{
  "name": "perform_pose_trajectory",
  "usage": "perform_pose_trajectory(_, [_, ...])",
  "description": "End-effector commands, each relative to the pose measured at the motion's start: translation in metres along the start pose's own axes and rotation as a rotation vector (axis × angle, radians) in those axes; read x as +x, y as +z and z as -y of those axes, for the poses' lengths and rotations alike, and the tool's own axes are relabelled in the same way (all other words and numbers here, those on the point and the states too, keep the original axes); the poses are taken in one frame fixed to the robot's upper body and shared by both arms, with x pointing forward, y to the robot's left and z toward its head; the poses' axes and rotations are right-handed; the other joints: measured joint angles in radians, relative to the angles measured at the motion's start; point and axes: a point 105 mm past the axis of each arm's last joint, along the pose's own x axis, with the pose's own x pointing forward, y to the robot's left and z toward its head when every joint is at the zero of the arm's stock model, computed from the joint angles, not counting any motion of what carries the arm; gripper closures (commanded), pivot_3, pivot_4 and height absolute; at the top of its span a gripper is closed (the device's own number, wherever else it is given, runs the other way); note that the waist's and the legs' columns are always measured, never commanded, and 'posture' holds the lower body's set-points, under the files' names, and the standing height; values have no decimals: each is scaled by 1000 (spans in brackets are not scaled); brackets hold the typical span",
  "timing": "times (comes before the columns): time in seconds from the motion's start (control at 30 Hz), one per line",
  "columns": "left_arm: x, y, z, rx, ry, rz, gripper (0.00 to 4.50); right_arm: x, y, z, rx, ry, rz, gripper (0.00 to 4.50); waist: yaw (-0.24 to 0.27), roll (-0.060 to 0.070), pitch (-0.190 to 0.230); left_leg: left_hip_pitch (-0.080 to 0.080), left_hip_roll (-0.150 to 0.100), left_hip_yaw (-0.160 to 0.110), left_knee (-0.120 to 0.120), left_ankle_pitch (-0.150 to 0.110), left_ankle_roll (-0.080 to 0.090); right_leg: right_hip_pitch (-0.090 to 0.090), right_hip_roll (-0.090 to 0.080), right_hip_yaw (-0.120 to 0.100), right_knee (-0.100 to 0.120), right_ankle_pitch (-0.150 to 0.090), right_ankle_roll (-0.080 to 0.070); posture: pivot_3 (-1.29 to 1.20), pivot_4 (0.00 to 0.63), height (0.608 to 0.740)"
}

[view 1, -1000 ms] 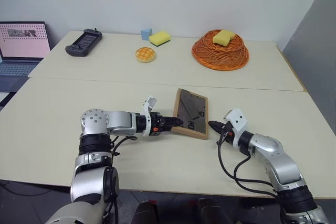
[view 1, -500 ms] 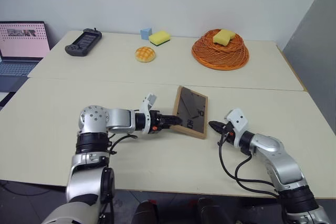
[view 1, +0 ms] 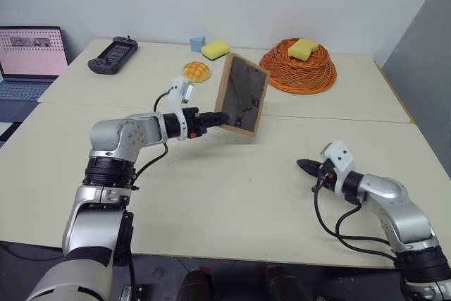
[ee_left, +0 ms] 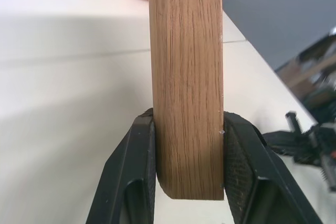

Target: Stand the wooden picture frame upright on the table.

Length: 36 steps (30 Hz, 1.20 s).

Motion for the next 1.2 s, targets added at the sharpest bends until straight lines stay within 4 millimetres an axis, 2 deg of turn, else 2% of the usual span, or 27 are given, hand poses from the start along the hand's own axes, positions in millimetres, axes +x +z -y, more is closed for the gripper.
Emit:
perform_pose_trajectory(0.03, [-7, 28, 24, 298, -86, 73, 3184, -11, 30, 6, 12, 63, 76, 4500, 0, 0, 0, 0, 0, 0, 0, 0, 0, 0, 0, 0, 0, 0, 0, 0, 150, 740])
perform_pose_trajectory(0.13, [-11, 29, 24, 481, -81, 70, 3184, -23, 59, 11, 47, 134, 144, 4500, 0, 3, 2, 0, 0, 1, 0, 0, 0, 0, 0, 1, -1, 0, 0, 0, 150, 740])
perform_pose_trajectory(0.2, [-14, 29, 22, 521, -81, 63, 3184, -29, 75, 12, 55, 170, 180, 4500, 0, 4, 3, 0, 0, 1, 0, 0, 0, 1, 0, 1, -1, 0, 0, 0, 150, 740])
perform_pose_trajectory(0.27, [-16, 29, 20, 548, -80, 58, 3184, -34, 105, 15, 26, 192, 241, 4500, -1, 4, 3, 0, 0, 0, 0, 0, 0, 1, 0, 0, -1, 0, 0, 0, 150, 740])
perform_pose_trajectory(0.33, [-17, 29, 19, 563, -79, 58, 3184, -36, 124, 16, 1, 197, 275, 4500, -2, 4, 3, 0, 1, 1, 0, 0, 1, 1, 0, 1, -1, 0, 0, 0, 150, 740])
perform_pose_trajectory(0.47, [-13, 25, 22, 548, -97, 62, 3184, -19, 167, 22, 41, 161, 401, 4500, -4, 4, 4, 0, 1, 0, 1, 0, 1, 1, 0, 0, -1, 0, 0, 0, 150, 740])
perform_pose_trajectory(0.6, [-9, 23, 27, 546, -117, 65, 3184, -5, 172, 13, 47, 177, 412, 4500, -1, 4, 4, -1, 2, -1, 0, 0, 1, 0, 1, -1, 0, 0, 0, 0, 150, 740])
perform_pose_trajectory(0.7, [-8, 21, 33, 547, -138, 62, 3184, 10, 170, 5, 33, 196, 403, 3992, 1, 4, 4, -1, 1, 0, 0, 0, 1, 0, 0, -1, 0, 0, 0, 0, 150, 740])
perform_pose_trajectory(0.77, [-9, 21, 34, 542, -142, 61, 3184, 13, 168, 3, 11, 207, 387, 3484, 2, 5, 4, -2, 2, 0, 0, 0, 1, 0, 0, -1, 0, 0, 0, 0, 150, 740])
perform_pose_trajectory(0.93, [-11, 22, 34, 535, -138, 63, 3184, 16, 169, 3, 9, 215, 391, 3484, 2, 5, 5, -2, 2, 0, 1, 0, 1, -1, 0, -1, 0, 0, 0, 0, 150, 740])
perform_pose_trajectory(1.07, [-11, 21, 34, 527, -136, 63, 3184, 20, 170, 12, 26, 187, 400, 3484, 2, 5, 5, -2, 2, 0, 1, 0, 1, -1, 1, -2, 1, 0, 0, 0, 150, 740])
perform_pose_trajectory(1.1, [-11, 21, 34, 526, -136, 63, 3184, 20, 170, 14, 27, 180, 399, 3137, 2, 5, 5, -2, 2, 0, 1, 0, 1, -1, 1, -2, 1, 0, 0, 0, 150, 740])
perform_pose_trajectory(1.17, [-10, 21, 34, 524, -136, 63, 3184, 21, 170, 17, 13, 168, 394, 2799, 1, 5, 5, -2, 2, 0, 1, 0, 1, -2, 1, -1, 2, 0, 0, 0, 150, 740])
perform_pose_trajectory(1.2, [-10, 21, 34, 522, -135, 64, 3184, 22, 170, 18, 6, 164, 392, 2473, 1, 5, 5, -2, 2, 0, 1, 0, 1, -3, 1, -1, 2, 0, 0, 0, 150, 740])
